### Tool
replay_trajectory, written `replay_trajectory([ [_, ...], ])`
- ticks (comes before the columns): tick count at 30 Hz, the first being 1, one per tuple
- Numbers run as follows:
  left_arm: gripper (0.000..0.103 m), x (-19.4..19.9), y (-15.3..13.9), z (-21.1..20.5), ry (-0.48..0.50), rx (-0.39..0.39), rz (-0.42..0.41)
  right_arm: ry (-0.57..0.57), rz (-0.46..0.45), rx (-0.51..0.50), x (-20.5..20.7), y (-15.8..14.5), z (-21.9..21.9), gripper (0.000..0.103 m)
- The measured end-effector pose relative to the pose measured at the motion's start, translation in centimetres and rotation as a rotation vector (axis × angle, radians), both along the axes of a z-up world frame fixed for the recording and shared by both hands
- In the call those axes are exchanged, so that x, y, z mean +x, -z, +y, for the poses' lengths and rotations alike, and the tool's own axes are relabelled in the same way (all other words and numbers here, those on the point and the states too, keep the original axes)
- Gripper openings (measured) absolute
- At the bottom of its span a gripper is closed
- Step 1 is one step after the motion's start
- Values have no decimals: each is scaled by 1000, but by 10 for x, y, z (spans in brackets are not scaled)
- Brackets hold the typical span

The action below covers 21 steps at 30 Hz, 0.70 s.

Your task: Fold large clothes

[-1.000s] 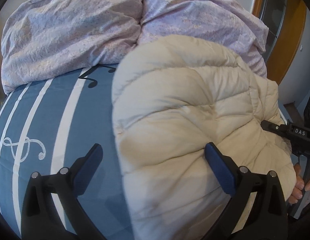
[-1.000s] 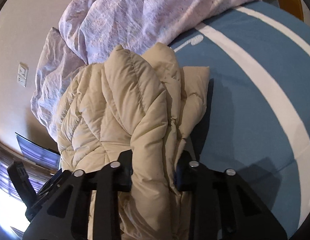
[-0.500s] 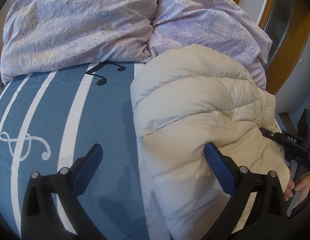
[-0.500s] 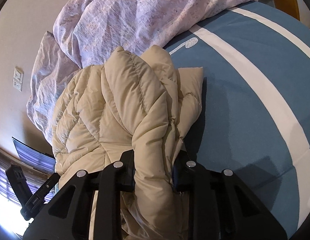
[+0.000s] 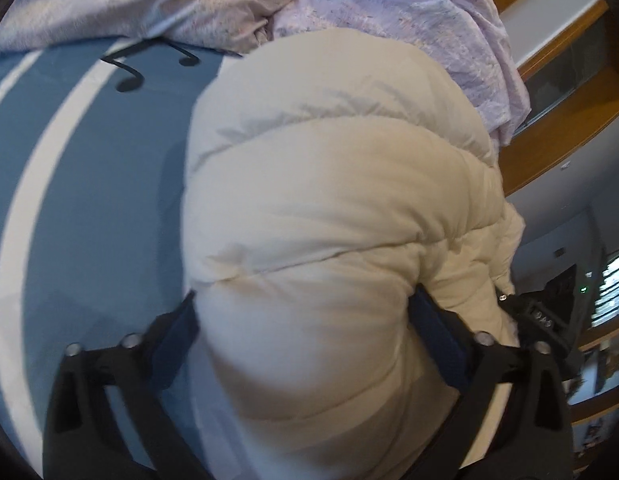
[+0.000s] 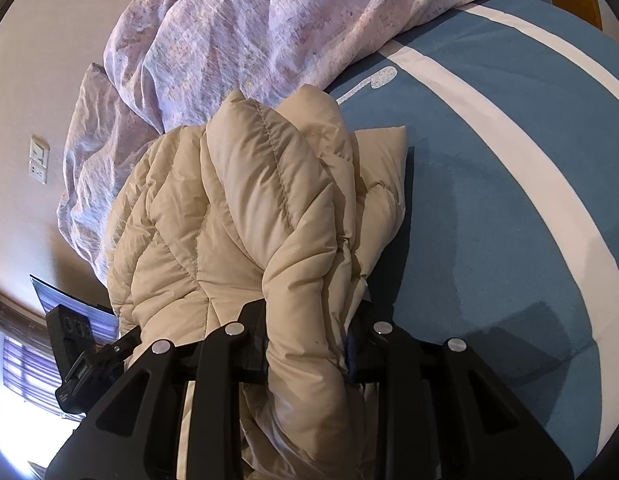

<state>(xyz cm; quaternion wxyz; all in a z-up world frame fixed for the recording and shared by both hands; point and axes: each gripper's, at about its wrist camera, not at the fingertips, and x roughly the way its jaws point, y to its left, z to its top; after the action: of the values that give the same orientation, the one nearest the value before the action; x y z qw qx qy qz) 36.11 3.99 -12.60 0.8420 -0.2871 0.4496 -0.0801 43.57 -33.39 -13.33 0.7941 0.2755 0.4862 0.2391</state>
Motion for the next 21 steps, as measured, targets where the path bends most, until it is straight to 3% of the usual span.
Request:
replay_trajectory([
  [5, 53, -6, -8, 2, 13, -25, -53, -6, -7, 37, -1, -2, 0, 26],
  [7, 45, -11, -14, 6, 10, -18, -73, -15, -26, 51, -1, -6, 5, 25],
  [11, 40, -20, -25, 20, -12, 6, -103, -44, -46, 73, 1, -14, 23, 22],
  [21, 39, -52, -51, 96, -119, 79, -170, -184, -115, 118, 15, -41, 117, 20],
])
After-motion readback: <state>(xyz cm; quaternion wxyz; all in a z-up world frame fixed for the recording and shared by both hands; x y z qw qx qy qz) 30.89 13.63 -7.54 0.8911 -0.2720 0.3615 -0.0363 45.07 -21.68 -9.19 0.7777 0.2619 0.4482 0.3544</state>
